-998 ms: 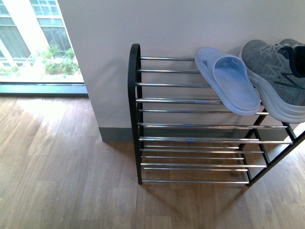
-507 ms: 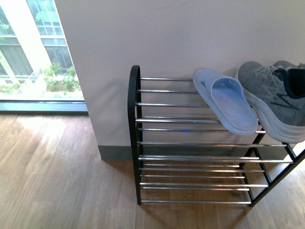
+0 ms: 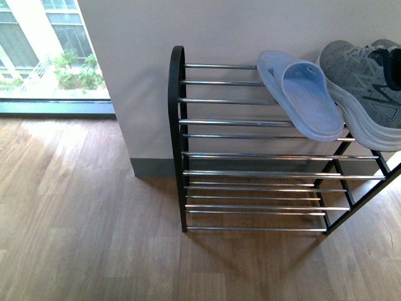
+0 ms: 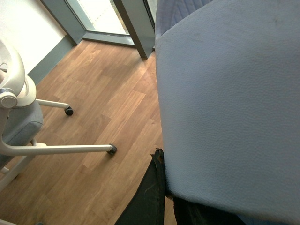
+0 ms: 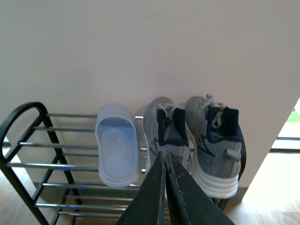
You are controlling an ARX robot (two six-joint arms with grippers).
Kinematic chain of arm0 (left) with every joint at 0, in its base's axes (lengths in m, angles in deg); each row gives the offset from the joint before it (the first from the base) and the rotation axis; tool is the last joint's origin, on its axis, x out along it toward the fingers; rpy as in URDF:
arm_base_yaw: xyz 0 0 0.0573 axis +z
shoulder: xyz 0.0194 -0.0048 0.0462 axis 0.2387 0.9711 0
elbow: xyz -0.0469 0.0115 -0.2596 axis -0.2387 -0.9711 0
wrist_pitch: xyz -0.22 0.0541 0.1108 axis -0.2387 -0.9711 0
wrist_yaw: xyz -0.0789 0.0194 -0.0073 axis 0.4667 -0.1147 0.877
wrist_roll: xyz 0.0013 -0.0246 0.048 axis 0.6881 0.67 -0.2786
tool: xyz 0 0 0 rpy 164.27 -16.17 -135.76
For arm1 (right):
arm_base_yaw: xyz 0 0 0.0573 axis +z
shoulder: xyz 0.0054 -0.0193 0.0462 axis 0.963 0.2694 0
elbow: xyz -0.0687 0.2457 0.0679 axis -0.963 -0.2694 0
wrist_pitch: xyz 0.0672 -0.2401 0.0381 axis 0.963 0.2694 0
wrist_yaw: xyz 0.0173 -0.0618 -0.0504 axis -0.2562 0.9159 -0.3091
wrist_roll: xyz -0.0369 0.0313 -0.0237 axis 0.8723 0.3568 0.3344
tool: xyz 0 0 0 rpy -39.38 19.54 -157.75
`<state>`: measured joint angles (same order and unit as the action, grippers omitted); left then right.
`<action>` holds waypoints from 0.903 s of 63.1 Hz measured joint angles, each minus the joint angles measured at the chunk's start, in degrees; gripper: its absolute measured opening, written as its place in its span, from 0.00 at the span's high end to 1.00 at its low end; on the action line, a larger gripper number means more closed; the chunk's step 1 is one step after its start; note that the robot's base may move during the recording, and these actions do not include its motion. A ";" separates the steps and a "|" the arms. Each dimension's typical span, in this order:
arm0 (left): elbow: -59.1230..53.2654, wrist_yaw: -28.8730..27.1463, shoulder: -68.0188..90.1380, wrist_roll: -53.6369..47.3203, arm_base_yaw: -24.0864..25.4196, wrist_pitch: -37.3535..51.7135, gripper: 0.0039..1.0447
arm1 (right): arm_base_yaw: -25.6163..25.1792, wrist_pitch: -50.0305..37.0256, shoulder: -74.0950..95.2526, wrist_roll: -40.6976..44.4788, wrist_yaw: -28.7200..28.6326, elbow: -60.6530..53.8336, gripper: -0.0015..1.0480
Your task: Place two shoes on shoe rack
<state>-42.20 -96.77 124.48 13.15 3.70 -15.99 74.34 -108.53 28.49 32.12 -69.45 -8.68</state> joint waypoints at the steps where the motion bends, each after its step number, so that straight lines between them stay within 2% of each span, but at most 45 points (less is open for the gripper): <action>1: 0.00 0.00 0.00 0.00 0.00 0.00 0.99 | 0.00 0.44 -0.26 -0.02 -0.04 0.02 0.99; 30: 0.00 0.00 0.00 0.00 0.00 0.00 0.99 | 0.00 17.05 -18.73 -0.02 0.02 -0.07 0.99; 57: 0.00 0.00 0.00 0.00 0.00 0.00 0.99 | 0.00 26.10 -28.02 -0.04 0.02 -0.07 0.99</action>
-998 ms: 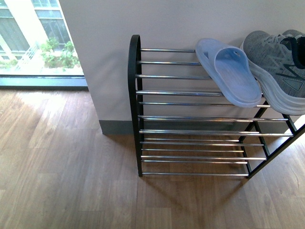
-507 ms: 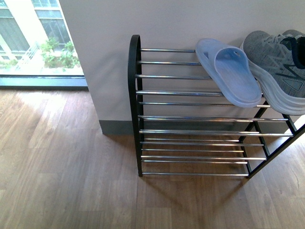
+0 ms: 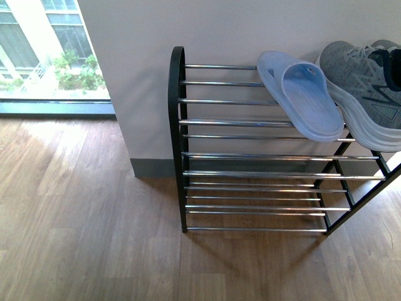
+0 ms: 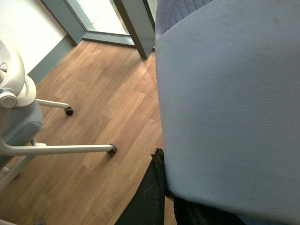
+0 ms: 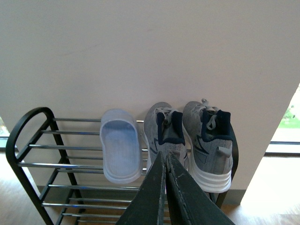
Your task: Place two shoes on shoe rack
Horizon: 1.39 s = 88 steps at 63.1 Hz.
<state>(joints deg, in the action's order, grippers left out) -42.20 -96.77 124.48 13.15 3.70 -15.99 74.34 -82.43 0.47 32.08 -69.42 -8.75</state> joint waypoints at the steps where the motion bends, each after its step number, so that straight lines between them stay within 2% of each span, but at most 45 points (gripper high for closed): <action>1: 0.00 0.00 0.00 0.00 0.00 0.00 0.99 | 0.00 0.20 -0.20 0.02 0.00 0.00 0.99; 24: 0.00 0.00 0.00 0.00 0.00 0.00 0.99 | 0.00 5.40 -5.35 0.02 0.00 0.00 0.99; 32: 0.00 0.00 0.00 0.00 0.00 0.00 0.99 | 0.00 14.69 -13.16 0.00 0.04 0.00 0.99; 56: 0.00 0.00 0.00 0.00 0.00 0.00 0.99 | 0.00 15.32 -15.02 0.04 0.02 0.00 0.98; 68: 0.00 0.00 0.00 0.00 0.00 0.00 0.99 | 0.00 15.32 -15.02 0.02 0.02 0.00 0.70; 75: 0.00 0.00 0.00 0.00 0.00 0.00 0.99 | 0.00 15.32 -15.02 0.02 0.02 0.00 0.45; 88: 0.00 0.00 0.00 0.00 0.00 0.00 0.99 | 0.00 15.32 -15.06 0.02 0.00 0.00 0.13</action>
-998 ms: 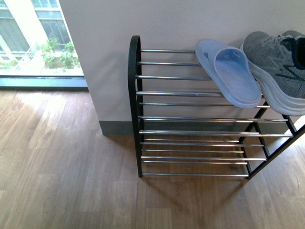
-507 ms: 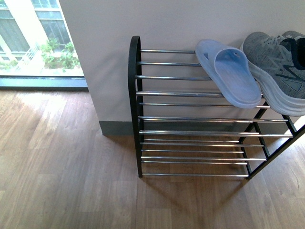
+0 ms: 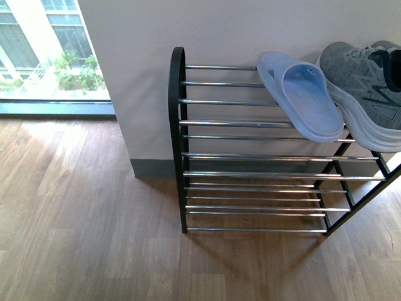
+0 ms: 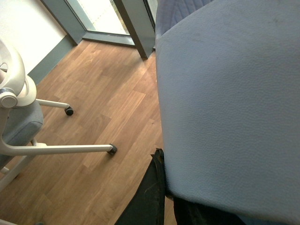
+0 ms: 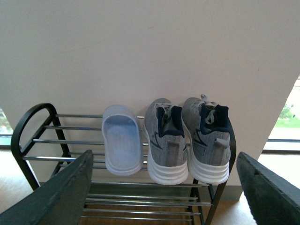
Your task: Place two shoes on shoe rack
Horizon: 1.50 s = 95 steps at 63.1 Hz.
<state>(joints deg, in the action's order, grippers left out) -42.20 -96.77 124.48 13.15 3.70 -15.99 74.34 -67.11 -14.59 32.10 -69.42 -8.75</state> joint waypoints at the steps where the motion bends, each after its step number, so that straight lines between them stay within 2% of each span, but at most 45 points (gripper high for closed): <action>1: 0.00 0.00 0.00 0.00 0.00 0.00 0.99 | 0.00 0.00 0.00 0.00 0.00 0.00 0.12; 4: 0.00 -0.02 0.00 0.00 0.00 0.00 0.99 | -0.02 0.00 0.00 -0.02 -0.13 0.00 0.07; 13: 0.00 -0.07 -0.02 0.00 0.09 0.00 0.99 | 0.00 0.00 0.00 -0.02 -0.17 0.00 0.09; 18: 1.03 10.62 2.97 6.47 -1.70 6.51 0.99 | 0.02 0.09 -0.07 -0.07 0.39 0.00 0.09; 23: 8.37 19.47 12.24 11.72 -6.75 9.40 0.99 | 0.02 0.09 -0.09 -0.04 0.09 0.00 0.09; 29: 18.27 24.17 23.06 12.70 -10.56 9.07 0.99 | 0.02 0.09 -0.07 -0.04 -0.02 0.00 0.09; 36: 31.89 28.50 36.17 12.98 -13.46 3.65 0.99 | 0.02 0.11 -0.07 -0.04 -0.02 0.00 0.09; 44: 45.51 29.31 48.83 10.62 -15.37 -2.86 0.99 | 0.02 0.09 -0.07 -0.04 -0.02 0.00 0.09; 54: 60.06 28.41 62.73 6.95 -15.41 -9.55 0.99 | 0.02 0.11 -0.07 -0.04 -0.02 0.00 0.09; 95: 91.43 24.72 94.01 -1.73 -17.46 -21.11 0.99 | 0.02 0.09 -0.07 -0.04 -0.02 0.00 0.09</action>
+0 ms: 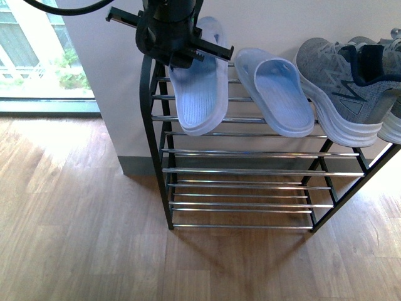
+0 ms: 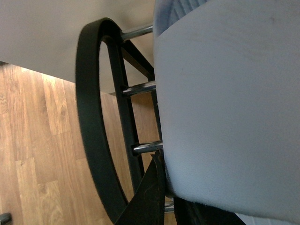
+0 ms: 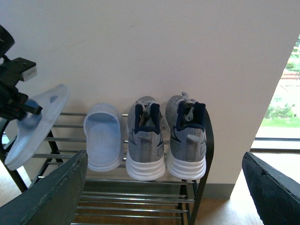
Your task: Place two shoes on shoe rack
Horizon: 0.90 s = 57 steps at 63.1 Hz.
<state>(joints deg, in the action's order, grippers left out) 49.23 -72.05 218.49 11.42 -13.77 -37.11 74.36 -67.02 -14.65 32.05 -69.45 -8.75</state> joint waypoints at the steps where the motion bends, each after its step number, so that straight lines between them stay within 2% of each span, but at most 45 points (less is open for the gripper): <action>1: 0.44 -0.42 0.42 -0.22 -0.13 0.00 0.99 | 0.00 0.00 0.00 0.00 0.00 0.00 0.09; 9: 4.13 -1.81 3.48 -1.99 -0.33 -1.05 0.98 | 0.00 0.02 0.00 0.00 0.00 0.00 0.09; 16: 6.73 -1.18 5.42 -2.60 -0.15 -1.79 0.78 | 0.00 0.02 0.00 0.00 0.00 0.00 0.09; 29: 8.90 -0.39 6.60 -2.71 -0.22 -2.56 0.47 | 0.00 0.00 0.00 0.00 0.00 0.00 0.09; 41: 7.23 5.20 4.55 -0.35 -0.28 -2.71 0.18 | 0.00 0.02 0.00 0.00 0.00 0.00 0.09; 44: 4.76 8.41 1.99 1.20 -0.28 -2.62 0.08 | 0.00 0.02 0.00 0.00 0.00 0.00 0.09; 51: -4.02 12.74 -7.21 4.42 0.28 2.14 0.09 | 0.00 0.00 0.00 0.00 0.00 0.00 0.09; 57: -13.35 10.08 -17.18 5.03 2.05 8.24 0.09 | 0.00 0.00 0.00 0.00 0.00 0.00 0.09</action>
<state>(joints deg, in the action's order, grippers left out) 35.87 -61.97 201.31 16.45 -11.71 -28.87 74.36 -67.02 -14.65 32.05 -69.45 -8.75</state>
